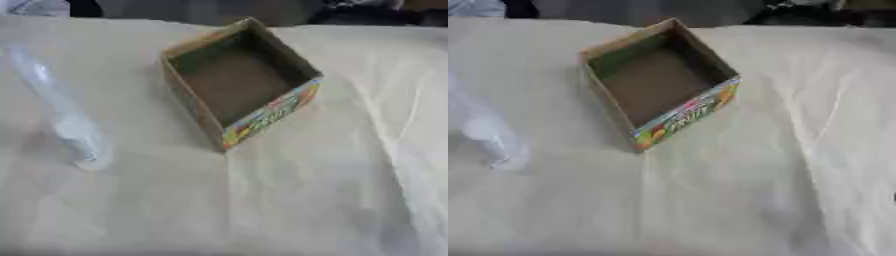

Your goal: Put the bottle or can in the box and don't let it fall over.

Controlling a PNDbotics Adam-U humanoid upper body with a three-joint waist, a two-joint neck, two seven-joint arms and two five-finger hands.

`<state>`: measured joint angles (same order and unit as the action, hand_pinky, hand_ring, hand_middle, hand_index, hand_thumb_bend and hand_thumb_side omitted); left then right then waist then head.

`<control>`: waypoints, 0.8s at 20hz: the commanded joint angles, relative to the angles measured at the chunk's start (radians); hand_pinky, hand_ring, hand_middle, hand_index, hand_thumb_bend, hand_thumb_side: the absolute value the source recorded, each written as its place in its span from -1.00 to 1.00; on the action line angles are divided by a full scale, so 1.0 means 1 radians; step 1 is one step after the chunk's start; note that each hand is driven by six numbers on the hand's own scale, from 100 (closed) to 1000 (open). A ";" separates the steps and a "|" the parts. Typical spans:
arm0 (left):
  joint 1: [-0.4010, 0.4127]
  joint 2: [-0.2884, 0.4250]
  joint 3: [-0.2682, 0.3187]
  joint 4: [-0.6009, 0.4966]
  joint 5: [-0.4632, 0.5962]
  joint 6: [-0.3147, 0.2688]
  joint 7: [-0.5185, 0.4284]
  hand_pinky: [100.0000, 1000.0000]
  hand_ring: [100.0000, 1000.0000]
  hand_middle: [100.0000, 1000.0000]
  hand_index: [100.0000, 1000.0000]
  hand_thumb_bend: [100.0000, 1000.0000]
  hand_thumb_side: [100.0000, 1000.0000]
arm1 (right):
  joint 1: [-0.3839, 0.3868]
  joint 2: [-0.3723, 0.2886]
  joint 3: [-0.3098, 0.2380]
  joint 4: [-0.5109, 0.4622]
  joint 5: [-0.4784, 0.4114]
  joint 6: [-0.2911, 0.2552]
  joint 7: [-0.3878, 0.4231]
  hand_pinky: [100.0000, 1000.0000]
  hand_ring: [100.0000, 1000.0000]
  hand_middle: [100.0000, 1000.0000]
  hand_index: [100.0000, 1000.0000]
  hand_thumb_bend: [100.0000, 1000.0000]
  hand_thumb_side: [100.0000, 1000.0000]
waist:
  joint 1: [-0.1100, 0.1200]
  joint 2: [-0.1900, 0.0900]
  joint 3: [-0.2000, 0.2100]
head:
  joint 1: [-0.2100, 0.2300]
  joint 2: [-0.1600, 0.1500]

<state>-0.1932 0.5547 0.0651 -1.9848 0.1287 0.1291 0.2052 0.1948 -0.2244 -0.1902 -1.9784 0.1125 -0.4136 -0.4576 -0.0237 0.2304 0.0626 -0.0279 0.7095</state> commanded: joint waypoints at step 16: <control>0.057 0.043 -0.046 -0.015 -0.084 0.079 -0.084 0.83 0.80 0.75 0.84 0.32 0.79 | 0.007 -0.022 0.003 -0.022 0.000 -0.004 0.017 0.72 0.84 0.87 0.95 -1.00 -0.07 | 0.004 -0.013 0.000 | 0.009 -0.027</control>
<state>-0.1320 0.5601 0.0207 -1.9848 0.0564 0.1973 0.1306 0.2030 -0.2247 -0.1840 -1.9784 0.1099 -0.4169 -0.4440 -0.0214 0.2304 0.0627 -0.0202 0.6942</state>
